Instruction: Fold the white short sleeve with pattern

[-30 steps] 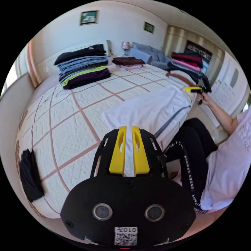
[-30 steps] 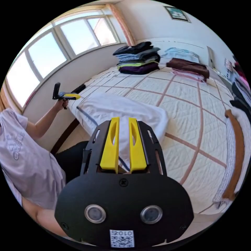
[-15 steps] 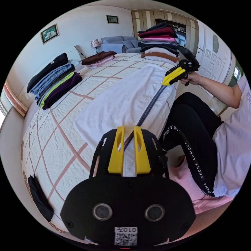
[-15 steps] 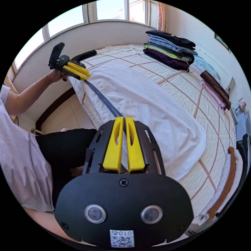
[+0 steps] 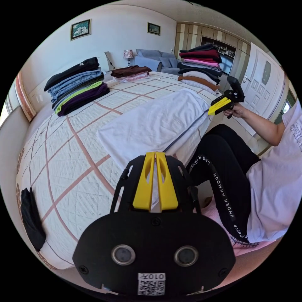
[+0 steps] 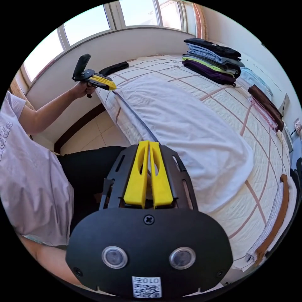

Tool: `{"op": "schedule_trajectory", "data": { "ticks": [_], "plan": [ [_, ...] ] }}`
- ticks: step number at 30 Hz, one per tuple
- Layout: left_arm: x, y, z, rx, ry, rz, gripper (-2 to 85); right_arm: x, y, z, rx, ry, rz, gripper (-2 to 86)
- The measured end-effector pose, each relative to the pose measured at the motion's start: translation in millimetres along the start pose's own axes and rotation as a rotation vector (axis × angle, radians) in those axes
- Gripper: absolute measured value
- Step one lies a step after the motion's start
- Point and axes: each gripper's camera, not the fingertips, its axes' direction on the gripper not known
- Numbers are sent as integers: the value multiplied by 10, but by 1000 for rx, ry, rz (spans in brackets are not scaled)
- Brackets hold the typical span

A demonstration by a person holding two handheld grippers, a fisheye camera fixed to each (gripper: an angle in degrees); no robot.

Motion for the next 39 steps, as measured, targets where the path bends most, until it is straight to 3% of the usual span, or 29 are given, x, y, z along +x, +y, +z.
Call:
{"op": "schedule_trajectory", "data": {
  "ticks": [6, 8, 10, 13, 16, 19, 21, 25, 29, 39],
  "plan": [
    [-256, 221, 99, -44, -50, -146, -1, 275, 427, -198, 133, 173, 347, 16],
    [-355, 316, 278, -117, -46, -185, -1, 406, 578, 3, 31, 228, 427, 18],
    [-403, 414, 243, -79, -41, -210, -1, 478, 640, 101, -43, 180, 456, 20],
    [-371, 508, -58, -21, -140, -251, 1, 361, 698, -245, 97, 205, 508, 26],
    [-464, 864, -328, 92, -124, -484, 4, 75, 621, -391, 173, 261, 443, 36],
    [-445, 1384, -437, 273, -46, -672, 4, -229, 375, -259, 163, 160, 340, 56],
    [-403, 1612, -410, 273, -70, -727, 4, -474, 147, -118, 166, 132, 269, 71],
    [-392, 1989, -376, 275, -24, -760, 3, -1163, -659, 371, 97, 96, 1, 99],
    [-419, 2224, -491, 293, -7, -753, 2, -1867, -1465, 833, 33, 188, -258, 111],
    [-592, 2910, -750, 338, 12, -775, 0, -2111, -2055, 1459, -107, 363, -422, 95]
  ]
}}
